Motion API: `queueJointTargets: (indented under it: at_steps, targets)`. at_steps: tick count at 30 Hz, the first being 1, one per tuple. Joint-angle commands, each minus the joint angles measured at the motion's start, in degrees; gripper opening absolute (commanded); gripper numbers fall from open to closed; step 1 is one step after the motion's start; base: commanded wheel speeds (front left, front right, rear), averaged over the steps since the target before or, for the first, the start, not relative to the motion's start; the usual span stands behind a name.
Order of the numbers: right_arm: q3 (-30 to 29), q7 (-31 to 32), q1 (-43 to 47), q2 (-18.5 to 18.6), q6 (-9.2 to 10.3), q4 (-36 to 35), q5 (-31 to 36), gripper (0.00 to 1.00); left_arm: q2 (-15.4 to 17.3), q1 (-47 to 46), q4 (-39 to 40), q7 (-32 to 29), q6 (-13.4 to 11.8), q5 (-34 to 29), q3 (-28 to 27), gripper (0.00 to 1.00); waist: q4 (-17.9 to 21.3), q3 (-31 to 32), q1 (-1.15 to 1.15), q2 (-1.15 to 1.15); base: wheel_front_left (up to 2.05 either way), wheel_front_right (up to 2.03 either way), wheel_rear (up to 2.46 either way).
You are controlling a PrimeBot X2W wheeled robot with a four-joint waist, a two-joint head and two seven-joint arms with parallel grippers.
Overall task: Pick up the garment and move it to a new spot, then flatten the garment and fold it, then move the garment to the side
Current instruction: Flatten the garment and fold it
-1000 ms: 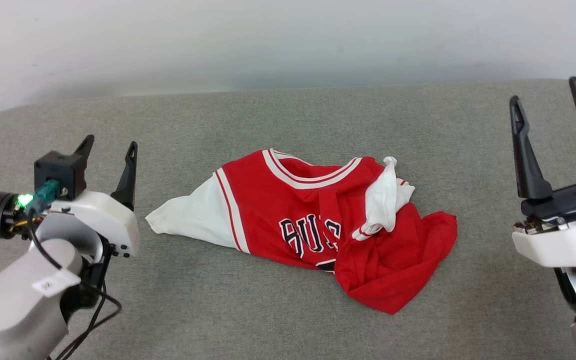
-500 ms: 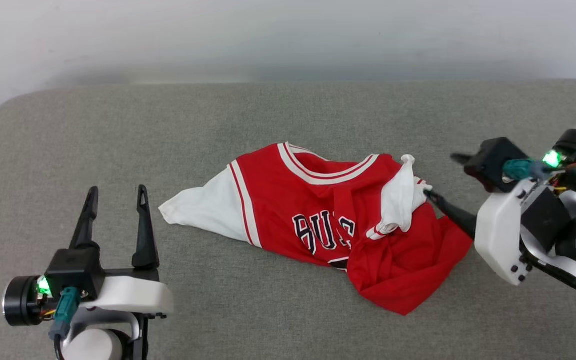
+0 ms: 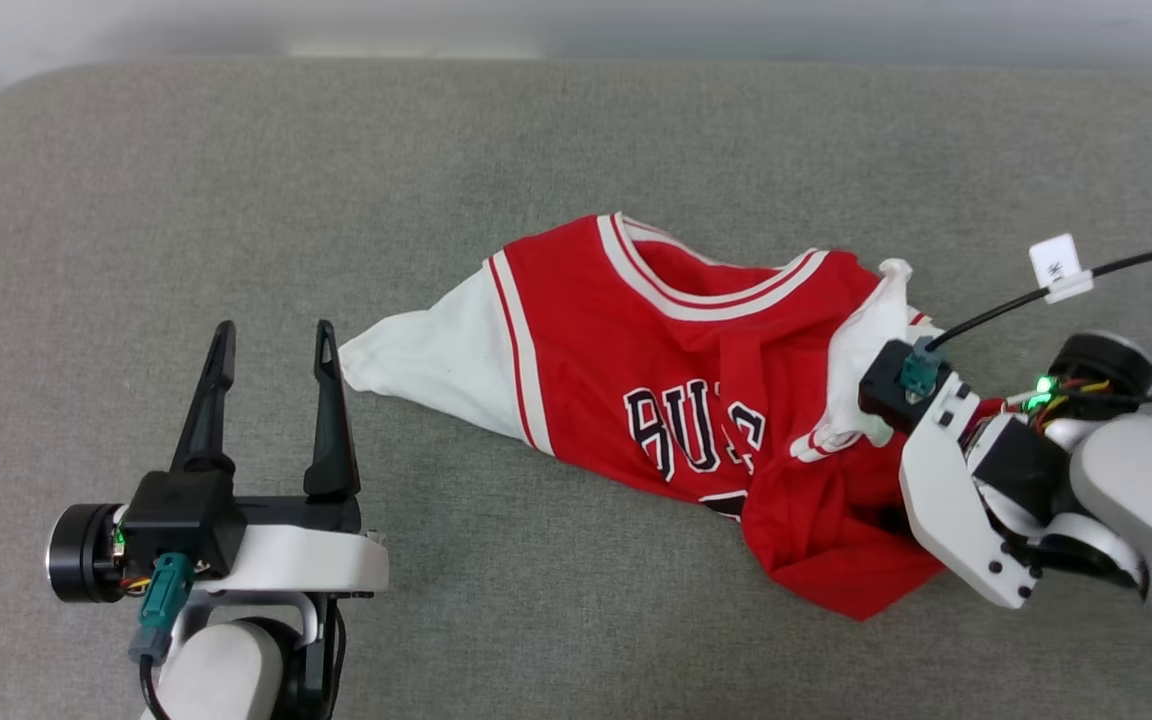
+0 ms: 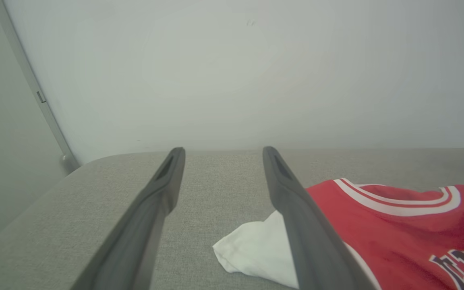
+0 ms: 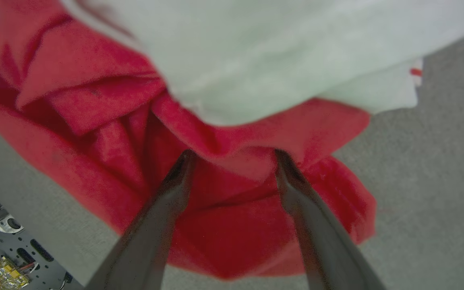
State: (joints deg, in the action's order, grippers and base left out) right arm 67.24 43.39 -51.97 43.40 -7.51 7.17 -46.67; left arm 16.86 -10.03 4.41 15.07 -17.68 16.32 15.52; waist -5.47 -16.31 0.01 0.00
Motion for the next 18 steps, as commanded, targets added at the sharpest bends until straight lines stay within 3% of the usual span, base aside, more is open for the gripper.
queueJointTargets:
  at_steps: [1, 5, 10, 11, 12, 18]
  targets:
    - [1.58, -0.74, -0.06, -1.02, 0.04, 2.42, -1.01, 1.00, -0.94, -0.81, -0.20, 0.14, 0.81, -0.90, -0.78, 1.00, -0.94, -1.80, -0.01, 0.00, 0.00, 0.00, 0.00]
    - [5.58, -2.06, 3.90, -3.19, 0.02, 8.15, -3.10, 1.00, -3.00, -1.06, -1.20, 0.14, 3.02, -2.75, -2.53, 1.00, -1.22, -2.89, -0.01, 0.00, 0.00, 0.00, 0.00]
    - [7.19, -5.12, 5.33, -4.70, -0.07, 9.54, -4.19, 1.00, -4.88, 0.13, -2.12, 0.14, 5.04, -4.55, -5.21, 1.00, -0.04, -2.10, -0.01, 0.00, 0.00, 0.00, 0.00]
    - [7.08, -6.41, 4.54, -4.73, -0.07, 9.26, -4.31, 0.27, -5.16, 0.49, -2.39, 0.14, 5.30, -4.83, -5.79, 1.00, 0.36, -1.58, -0.01, 0.00, 0.00, 0.00, 0.00]
    - [6.89, -7.54, 3.62, -4.60, -0.07, 9.02, -4.76, 0.00, -5.50, 0.75, -2.59, 0.14, 5.66, -5.18, -6.23, 1.00, 0.74, -0.97, -0.01, 0.00, 0.00, 0.00, 0.00]
    - [5.27, -13.20, 0.22, -0.75, -0.03, 5.20, -7.08, 0.00, -6.72, 2.83, -3.65, 0.15, 7.37, -6.42, -8.13, 1.00, 2.33, 2.73, -0.01, 0.00, 0.00, 0.00, 0.00]
